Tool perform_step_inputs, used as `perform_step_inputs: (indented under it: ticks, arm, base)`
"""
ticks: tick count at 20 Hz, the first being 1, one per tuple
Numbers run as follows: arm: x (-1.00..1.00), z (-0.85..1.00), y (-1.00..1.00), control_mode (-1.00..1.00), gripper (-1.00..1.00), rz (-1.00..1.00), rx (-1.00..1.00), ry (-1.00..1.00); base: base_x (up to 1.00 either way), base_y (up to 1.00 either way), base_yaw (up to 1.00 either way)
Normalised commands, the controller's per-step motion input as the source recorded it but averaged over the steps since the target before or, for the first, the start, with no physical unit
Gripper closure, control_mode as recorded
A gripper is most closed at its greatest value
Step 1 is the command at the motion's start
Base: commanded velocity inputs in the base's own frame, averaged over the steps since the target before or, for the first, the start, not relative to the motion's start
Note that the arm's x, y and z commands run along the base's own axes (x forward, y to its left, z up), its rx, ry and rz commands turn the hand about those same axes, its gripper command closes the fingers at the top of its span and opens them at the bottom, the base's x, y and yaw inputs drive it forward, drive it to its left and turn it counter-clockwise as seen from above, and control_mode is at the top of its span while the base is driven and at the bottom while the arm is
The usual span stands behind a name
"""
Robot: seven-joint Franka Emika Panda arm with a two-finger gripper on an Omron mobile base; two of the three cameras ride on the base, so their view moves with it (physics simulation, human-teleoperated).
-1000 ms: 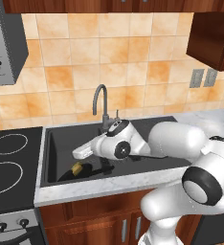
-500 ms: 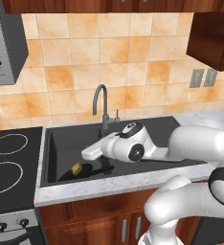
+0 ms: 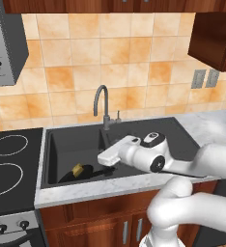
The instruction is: Pick the pan and sponge and place them into the sink. Then turn on the water.
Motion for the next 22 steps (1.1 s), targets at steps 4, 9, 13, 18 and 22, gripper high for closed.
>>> perform_step_inputs:
  ticks: [4, 9, 13, 18, 22]
  arm:
    - [-0.01, 0.41, -0.49, -1.0, -1.0, 0.0, 0.02, -0.09]
    - [0.0, 0.5, -0.46, -1.0, -1.0, 0.0, 0.03, -0.08]
    - [0.0, 0.34, -0.31, -1.0, -1.0, 0.0, 0.04, -0.02]
    - [0.0, 0.08, -0.14, -1.0, -1.0, 0.0, 0.01, 0.0]
    - [0.0, 0.0, -0.08, -1.0, -1.0, 0.0, 0.0, 0.0]
  base:
    - [0.0, 0.0, 0.0]
    - [0.0, 0.0, 0.0]
    - [0.0, 0.0, 0.0]
    - [0.0, 0.0, 0.0]
    - [0.0, 0.0, 0.0]
